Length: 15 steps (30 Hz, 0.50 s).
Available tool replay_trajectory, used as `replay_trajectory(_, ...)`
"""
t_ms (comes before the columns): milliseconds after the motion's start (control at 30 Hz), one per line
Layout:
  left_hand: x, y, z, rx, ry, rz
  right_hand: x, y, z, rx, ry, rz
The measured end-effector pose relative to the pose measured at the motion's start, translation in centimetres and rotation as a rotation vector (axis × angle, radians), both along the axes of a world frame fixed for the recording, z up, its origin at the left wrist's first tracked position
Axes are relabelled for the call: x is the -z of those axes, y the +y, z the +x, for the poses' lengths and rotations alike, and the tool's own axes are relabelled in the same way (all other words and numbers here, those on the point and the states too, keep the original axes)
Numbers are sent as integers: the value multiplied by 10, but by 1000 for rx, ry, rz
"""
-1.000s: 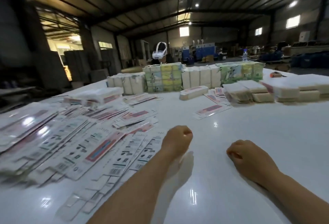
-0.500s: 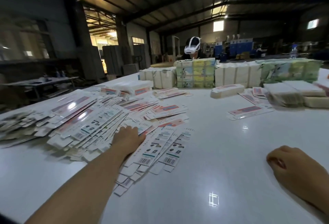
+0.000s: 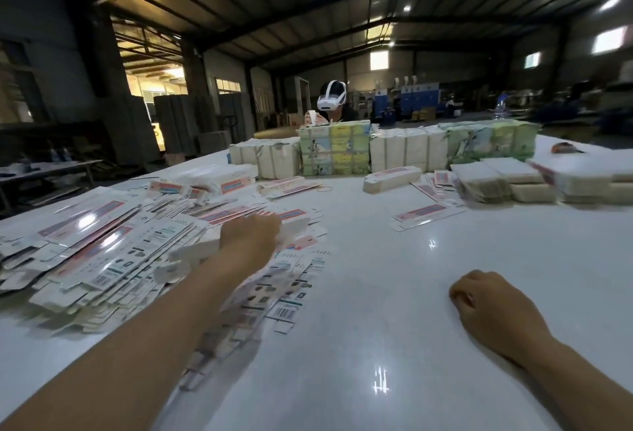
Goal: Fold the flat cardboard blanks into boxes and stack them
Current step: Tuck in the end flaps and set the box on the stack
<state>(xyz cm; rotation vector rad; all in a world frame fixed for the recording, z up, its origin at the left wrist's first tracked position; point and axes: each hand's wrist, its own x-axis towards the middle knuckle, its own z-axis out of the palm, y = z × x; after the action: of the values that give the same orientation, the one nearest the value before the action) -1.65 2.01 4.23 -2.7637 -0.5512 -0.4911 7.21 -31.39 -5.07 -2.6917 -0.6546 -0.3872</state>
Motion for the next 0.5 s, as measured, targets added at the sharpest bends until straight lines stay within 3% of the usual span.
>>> replay_trajectory(67,-2,-44,10,196,-114,-86,-2,2,-1,-6,26,-25)
replay_trajectory(133,2,-89,19,402,-172,-254,-5,2,-3,-5,42,126)
replay_trajectory(200,14,-126,27,570,-172,-377,-13,-3,-5,16,89,519)
replay_trajectory(267,30,-153,35,680,-145,-376,-23,-10,-9,-17,321,975)
replay_trajectory(333,43,-168,41,766,-125,-282,-28,-18,-11,-90,564,1212)
replay_trajectory(500,54,-179,47,848,-172,-60,-22,-23,-10,-155,606,1140)
